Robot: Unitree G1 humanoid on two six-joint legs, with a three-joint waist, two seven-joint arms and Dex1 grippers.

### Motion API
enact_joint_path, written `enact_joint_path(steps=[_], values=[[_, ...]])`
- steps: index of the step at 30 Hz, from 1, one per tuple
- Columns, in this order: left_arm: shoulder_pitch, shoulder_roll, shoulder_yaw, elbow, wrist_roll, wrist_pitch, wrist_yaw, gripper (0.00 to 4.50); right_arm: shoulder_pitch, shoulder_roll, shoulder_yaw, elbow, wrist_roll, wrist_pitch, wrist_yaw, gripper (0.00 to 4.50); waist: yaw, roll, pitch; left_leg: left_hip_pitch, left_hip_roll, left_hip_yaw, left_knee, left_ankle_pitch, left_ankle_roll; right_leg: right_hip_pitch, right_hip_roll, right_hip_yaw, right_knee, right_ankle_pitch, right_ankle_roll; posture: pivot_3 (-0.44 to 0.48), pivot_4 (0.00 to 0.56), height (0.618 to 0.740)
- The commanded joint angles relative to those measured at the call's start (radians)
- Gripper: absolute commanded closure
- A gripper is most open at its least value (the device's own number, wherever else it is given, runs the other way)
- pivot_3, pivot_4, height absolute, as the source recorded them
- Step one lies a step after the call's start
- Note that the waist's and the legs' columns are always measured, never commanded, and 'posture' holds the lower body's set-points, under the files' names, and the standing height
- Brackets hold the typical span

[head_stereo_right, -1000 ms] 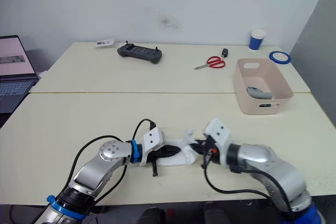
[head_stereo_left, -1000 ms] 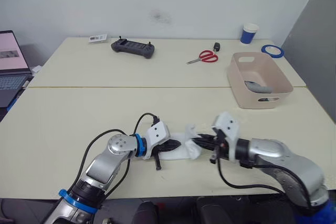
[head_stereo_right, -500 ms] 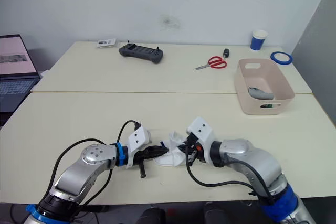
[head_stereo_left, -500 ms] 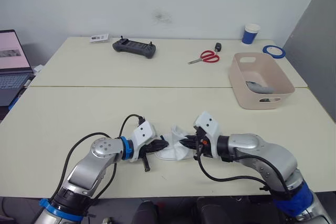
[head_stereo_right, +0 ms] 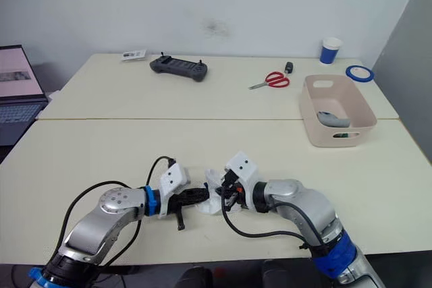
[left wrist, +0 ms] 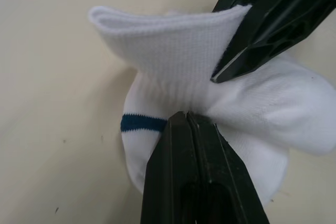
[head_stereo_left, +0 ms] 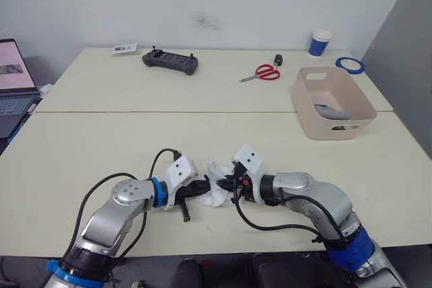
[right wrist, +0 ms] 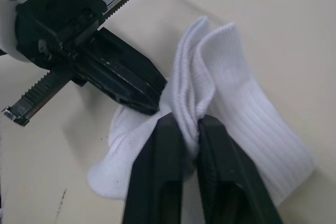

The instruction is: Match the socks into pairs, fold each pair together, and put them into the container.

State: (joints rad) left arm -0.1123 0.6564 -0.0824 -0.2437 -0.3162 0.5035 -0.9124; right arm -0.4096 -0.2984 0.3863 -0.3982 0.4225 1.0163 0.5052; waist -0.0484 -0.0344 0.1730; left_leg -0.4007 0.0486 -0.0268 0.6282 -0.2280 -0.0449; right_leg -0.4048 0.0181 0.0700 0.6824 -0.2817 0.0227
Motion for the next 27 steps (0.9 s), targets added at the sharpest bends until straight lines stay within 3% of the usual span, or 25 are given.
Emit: enact_joint_path(steps=[1, 6, 9, 12, 15, 20, 27], values=[[0.024, 0.023, 0.104, -0.047, -0.055, 0.037, 0.021, 4.5, -0.019, -0.023, -0.016, -0.097, 0.049, 0.007, 0.052, 2.62, -0.002, 0.0, 0.0, 0.0, 0.0, 0.0, 0.0, 0.0, 0.0, 0.0, 0.0, 0.0, 0.0, 0.0, 0.0, 0.0, 0.15, 0.74], [0.012, 0.037, 0.185, -0.036, -0.08, 0.039, 0.039, 4.5, -0.037, -0.078, -0.044, -0.175, 0.109, 0.026, 0.106, 0.88, -0.002, 0.0, 0.0, 0.0, -0.001, 0.0, 0.0, 0.0, 0.0, 0.0, -0.001, 0.0, 0.0, 0.0, 0.0, 0.0, 0.15, 0.74], [-0.04, 0.046, 0.22, -0.042, -0.119, 0.06, 0.033, 4.5, -0.046, -0.109, -0.073, -0.185, 0.125, 0.014, 0.127, 0.88, -0.001, 0.0, 0.001, 0.0, -0.001, 0.0, 0.001, 0.0, 0.0, 0.0, -0.001, 0.0, 0.0, 0.0, 0.0, 0.0, 0.15, 0.74], [-0.099, 0.068, 0.21, -0.076, -0.16, 0.088, -0.006, 4.5, -0.054, -0.127, -0.07, -0.137, 0.069, -0.043, 0.103, 1.59, -0.001, 0.0, 0.001, 0.0, -0.001, 0.0, 0.001, 0.0, 0.0, 0.0, -0.001, 0.0, 0.0, 0.0, 0.001, 0.0, 0.15, 0.74], [-0.144, 0.09, 0.143, -0.13, -0.185, 0.112, -0.059, 4.5, -0.056, -0.129, -0.023, -0.057, -0.027, -0.12, 0.07, 2.67, -0.002, 0.0, 0.001, 0.0, -0.001, 0.001, 0.0, 0.0, 0.0, 0.0, -0.001, 0.0, -0.001, 0.0, 0.0, 0.0, 0.15, 0.74], [-0.16, 0.116, -0.026, -0.099, -0.05, 0.002, -0.114, 4.5, -0.054, -0.112, 0.052, 0.045, -0.135, -0.213, 0.066, 4.49, -0.006, 0.0, 0.001, -0.001, -0.001, 0.001, 0.0, 0.0, 0.0, 0.0, -0.001, 0.001, -0.001, 0.0, 0.0, 0.0, 0.15, 0.74], [-0.142, 0.145, -0.12, 0.033, 0.077, -0.109, -0.148, 4.5, -0.049, -0.113, 0.083, 0.109, -0.211, -0.245, 0.074, 4.49, -0.007, 0.0, 0.001, -0.001, -0.001, 0.001, 0.0, 0.0, 0.0, -0.001, 0.0, 0.001, -0.001, -0.001, 0.0, 0.0, 0.15, 0.74]])
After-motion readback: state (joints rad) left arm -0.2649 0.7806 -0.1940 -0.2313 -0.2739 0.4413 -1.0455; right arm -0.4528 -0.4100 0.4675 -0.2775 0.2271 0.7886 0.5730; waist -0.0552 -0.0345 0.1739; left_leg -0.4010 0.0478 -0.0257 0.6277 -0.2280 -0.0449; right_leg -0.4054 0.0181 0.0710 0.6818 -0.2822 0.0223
